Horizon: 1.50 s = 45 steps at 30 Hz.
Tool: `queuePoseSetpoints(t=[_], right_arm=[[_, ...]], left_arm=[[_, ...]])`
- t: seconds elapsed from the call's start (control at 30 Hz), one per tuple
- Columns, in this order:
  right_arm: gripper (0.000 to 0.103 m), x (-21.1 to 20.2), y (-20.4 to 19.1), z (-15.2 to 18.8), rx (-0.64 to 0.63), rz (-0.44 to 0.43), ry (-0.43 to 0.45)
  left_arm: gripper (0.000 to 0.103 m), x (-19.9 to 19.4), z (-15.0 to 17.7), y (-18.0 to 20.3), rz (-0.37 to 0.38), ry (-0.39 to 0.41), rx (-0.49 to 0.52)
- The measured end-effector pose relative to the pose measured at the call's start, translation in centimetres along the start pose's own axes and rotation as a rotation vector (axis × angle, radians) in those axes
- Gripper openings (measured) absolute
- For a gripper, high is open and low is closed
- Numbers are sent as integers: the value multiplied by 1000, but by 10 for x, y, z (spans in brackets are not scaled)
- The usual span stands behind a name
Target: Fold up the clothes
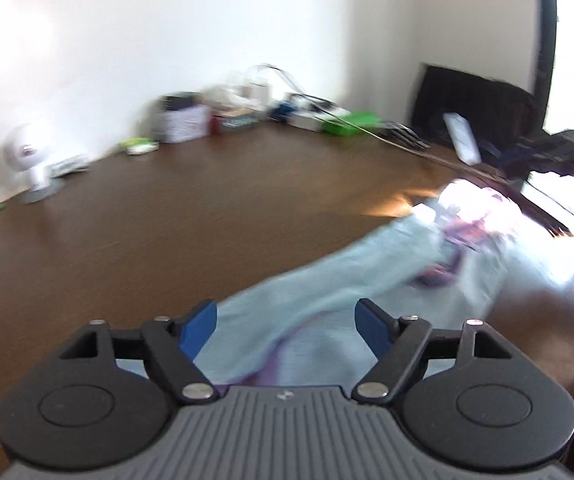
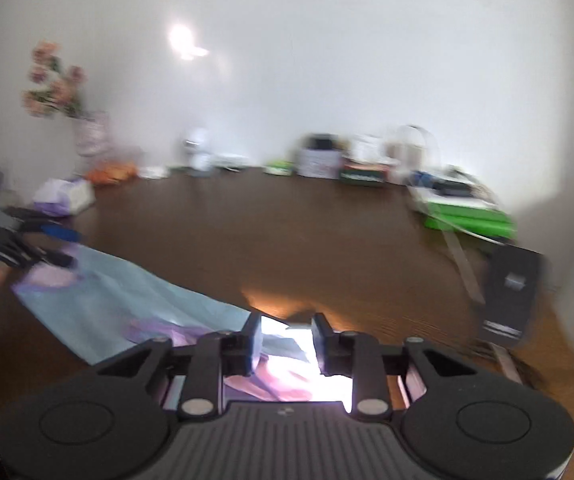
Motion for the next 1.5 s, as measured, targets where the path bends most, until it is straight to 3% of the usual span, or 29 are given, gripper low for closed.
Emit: queuePoseSetpoints(t=[0.03,0.17,0.27,0.3,0.4,0.43,0.5,0.63,0.7,0.77,0.83,0.9,0.93,1.03,1.17,1.23,1.27,1.37,1.43,1.5], right_arm=[[38,16,-14,-2,-28,-69,-16],[38,65,-72,4,-202,-158,-86],[39,78,-102,2,-327,-171,-65],[39,83,-108,1,-352,-174,-79],[27,95,-116,1,-391,-165,-144],[3,92,-117,-1,-405,-149,-137],[3,85,-117,-8,-454,-54,-80],[3,54,-126,-2,-662,100,116],[3,43,-138,19,-834,139,202],[3,39,-150,39,-964,166,225],[3,37,-154,51,-1000,159,230],[14,35,-154,54,-982,119,205],[22,34,-154,55,-964,92,185],[32,28,-142,39,-796,-17,148],[29,37,-121,22,-539,-129,64],[17,48,-116,24,-470,-163,-3],[16,50,-114,28,-462,-160,-24],[15,47,-109,34,-436,-153,-27],[15,52,-107,37,-405,-149,-30],[15,53,-105,38,-378,-146,-32]], left_arm=[[70,10,1,1,0,-31,11],[49,30,7,-8,1,-92,-15],[36,29,9,-10,7,-83,-12],[25,28,8,-10,3,-78,-12],[12,26,7,-12,-17,-63,-1],[12,24,8,-11,-25,-63,10],[11,23,11,-8,-40,-74,31],[10,21,20,-4,-58,-81,34],[11,17,24,-2,-63,-73,26],[11,12,27,-1,-81,-81,29],[13,7,28,-1,-98,-85,28],[17,2,27,-1,-106,-75,22],[25,0,25,-1,-105,-65,14],[38,-4,19,2,-68,-6,-5],[39,7,13,2,-45,27,-20],[39,16,14,2,-34,7,-16],[39,20,15,1,-29,-4,-13],[33,24,17,-2,-30,-7,-17],[13,24,17,-4,-48,-9,-5],[9,19,16,-2,-72,18,34]])
Point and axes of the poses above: each gripper's, at about its wrist camera, not at the fingertips, and x roughly the way its jaws point, y to its right, z to its underside, the point moved 4 cm from there along x, roughly the way its jaws point, and after that the axes turned 11 degrees about z, right-handed, at the moved point
